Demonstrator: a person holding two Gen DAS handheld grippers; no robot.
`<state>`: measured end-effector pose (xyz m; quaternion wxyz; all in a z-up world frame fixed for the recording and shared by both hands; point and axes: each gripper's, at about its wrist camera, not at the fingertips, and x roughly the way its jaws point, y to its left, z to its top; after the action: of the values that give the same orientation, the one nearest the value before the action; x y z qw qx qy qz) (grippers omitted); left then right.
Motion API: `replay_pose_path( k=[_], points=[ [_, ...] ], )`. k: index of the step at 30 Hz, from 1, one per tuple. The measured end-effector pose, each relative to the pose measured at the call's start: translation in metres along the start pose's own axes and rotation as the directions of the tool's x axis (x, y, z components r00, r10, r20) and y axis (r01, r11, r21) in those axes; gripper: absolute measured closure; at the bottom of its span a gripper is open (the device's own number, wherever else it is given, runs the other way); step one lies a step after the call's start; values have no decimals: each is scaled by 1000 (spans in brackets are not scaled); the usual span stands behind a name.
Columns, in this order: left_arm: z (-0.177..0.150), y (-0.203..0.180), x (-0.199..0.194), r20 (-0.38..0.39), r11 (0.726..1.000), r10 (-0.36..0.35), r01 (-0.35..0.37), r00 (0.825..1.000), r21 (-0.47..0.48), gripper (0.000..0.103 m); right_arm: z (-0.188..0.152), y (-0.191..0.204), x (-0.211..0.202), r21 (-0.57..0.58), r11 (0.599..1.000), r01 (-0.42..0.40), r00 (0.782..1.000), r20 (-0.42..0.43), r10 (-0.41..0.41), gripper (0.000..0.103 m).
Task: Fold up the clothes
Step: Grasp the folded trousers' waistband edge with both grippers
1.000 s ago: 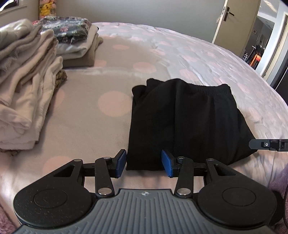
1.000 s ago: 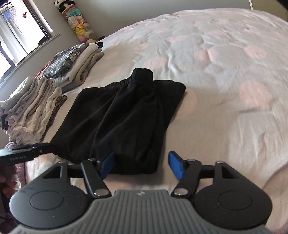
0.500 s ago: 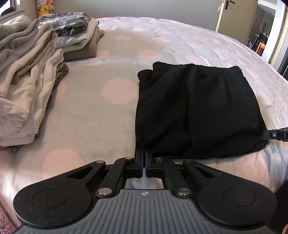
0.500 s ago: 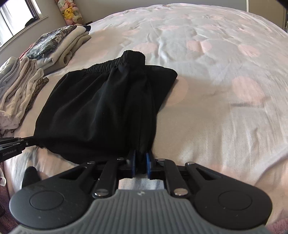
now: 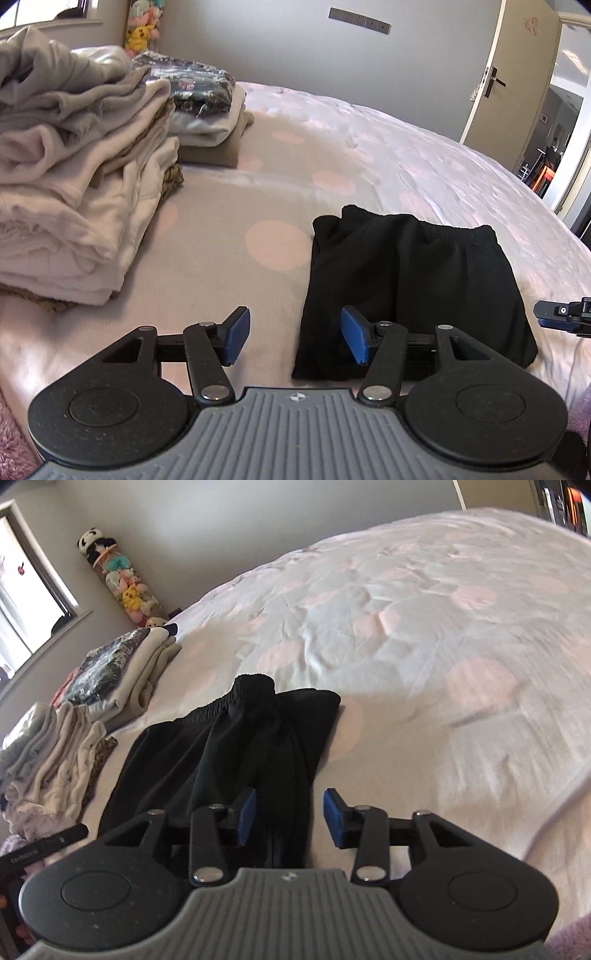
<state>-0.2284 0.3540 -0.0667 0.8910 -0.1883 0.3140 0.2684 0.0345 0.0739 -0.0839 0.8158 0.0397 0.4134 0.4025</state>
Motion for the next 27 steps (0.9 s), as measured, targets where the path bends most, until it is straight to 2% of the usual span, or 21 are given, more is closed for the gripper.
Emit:
replay_pose_path(
  k=[2,6,9,12,14,16,19,22,27],
  points=[
    [5,-3,5,-1,1000,-10,10,1000,3,48,2,7,2,-40,999,32,999,-4,-32,34],
    [14,-8,16,-3,1000,-29,29,1000,9,46,7,16,7,-97,994,58,998,9,-57,22],
    [21,-12,24,-4,999,-43,43,999,14,46,10,19,21,-113,990,81,996,-32,-85,21],
    [28,-17,31,-5,998,-52,52,999,37,46,14,18,33,-78,992,98,993,-65,-103,21],
    [33,-19,35,0,997,-53,52,999,63,40,18,16,35,-57,993,106,993,-47,-109,20],
    [37,-19,39,-1,995,-73,73,997,70,30,21,14,37,-38,994,100,995,-22,-101,20],
    [39,-14,46,-7,990,-126,126,992,55,29,24,11,40,-11,996,88,996,34,-87,20],
    [35,-7,54,-21,989,-144,145,989,21,29,23,9,44,-10,997,81,994,76,-80,21],
    [24,3,68,-40,988,-154,153,987,-34,29,23,4,54,23,1000,13,1000,20,-13,21]
  ],
)
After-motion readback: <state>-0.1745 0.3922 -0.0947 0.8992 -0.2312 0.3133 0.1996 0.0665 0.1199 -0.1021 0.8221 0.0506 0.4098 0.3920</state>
